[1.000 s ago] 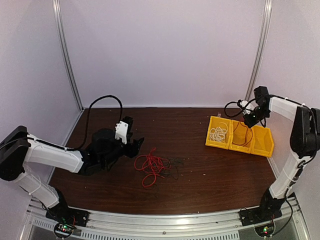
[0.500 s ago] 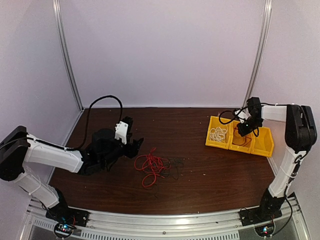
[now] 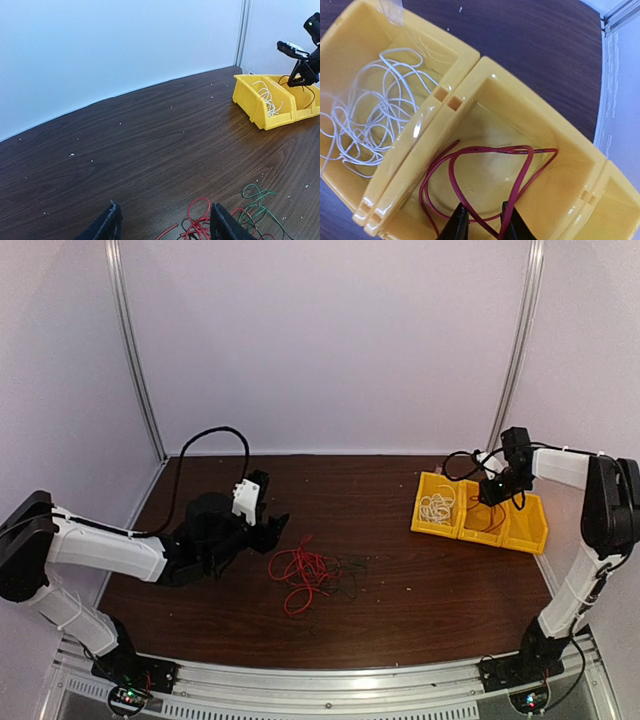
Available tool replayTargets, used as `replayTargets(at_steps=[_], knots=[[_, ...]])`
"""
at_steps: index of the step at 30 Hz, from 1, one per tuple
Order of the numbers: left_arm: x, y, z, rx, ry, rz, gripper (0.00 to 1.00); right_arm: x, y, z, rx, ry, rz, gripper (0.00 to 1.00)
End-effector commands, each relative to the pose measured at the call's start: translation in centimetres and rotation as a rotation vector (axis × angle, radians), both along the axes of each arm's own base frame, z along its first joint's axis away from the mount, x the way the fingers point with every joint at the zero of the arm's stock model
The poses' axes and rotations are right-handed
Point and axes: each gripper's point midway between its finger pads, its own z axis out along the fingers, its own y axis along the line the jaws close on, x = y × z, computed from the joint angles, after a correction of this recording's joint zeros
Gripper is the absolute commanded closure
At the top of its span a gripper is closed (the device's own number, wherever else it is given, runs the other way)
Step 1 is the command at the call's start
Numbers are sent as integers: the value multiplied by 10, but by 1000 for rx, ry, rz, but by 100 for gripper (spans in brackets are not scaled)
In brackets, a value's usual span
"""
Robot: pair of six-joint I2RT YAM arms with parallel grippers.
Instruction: Untangle the cables
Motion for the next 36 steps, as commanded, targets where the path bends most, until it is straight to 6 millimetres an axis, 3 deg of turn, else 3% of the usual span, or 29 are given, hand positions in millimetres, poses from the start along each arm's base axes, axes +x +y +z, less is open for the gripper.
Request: replayTargets(at_steps=[1, 7, 12, 14, 15, 19, 25, 28, 31, 36], knots=[[6, -9, 26, -7, -61, -25, 39, -12, -2, 42, -28, -86, -9, 69], [14, -17, 28, 2, -80, -34, 38, -28, 3, 55, -27, -51, 37, 60], [11, -32, 38, -67, -42, -88, 38, -23, 10, 104, -14, -155, 63, 53], [9, -34, 38, -75, -17, -102, 38, -22, 28, 122, 10, -212, 133, 50], [8, -34, 36, -72, 0, -104, 38, -23, 40, 129, 25, -237, 182, 49], [5, -34, 20, -70, 97, -95, 34, -32, 123, 132, 116, -274, 444, 49], [-10, -33, -17, -86, 283, -118, 39, -66, 244, 106, 240, -193, 789, 58], [-17, -23, -41, -72, 380, -97, 41, -87, 298, 98, 264, -182, 935, 63], [-24, -9, -59, -75, 455, -56, 42, -97, 338, 97, 297, -178, 1007, 65], [-25, 23, -95, -103, 617, 72, 58, -115, 386, 93, 362, -152, 1074, 65]])
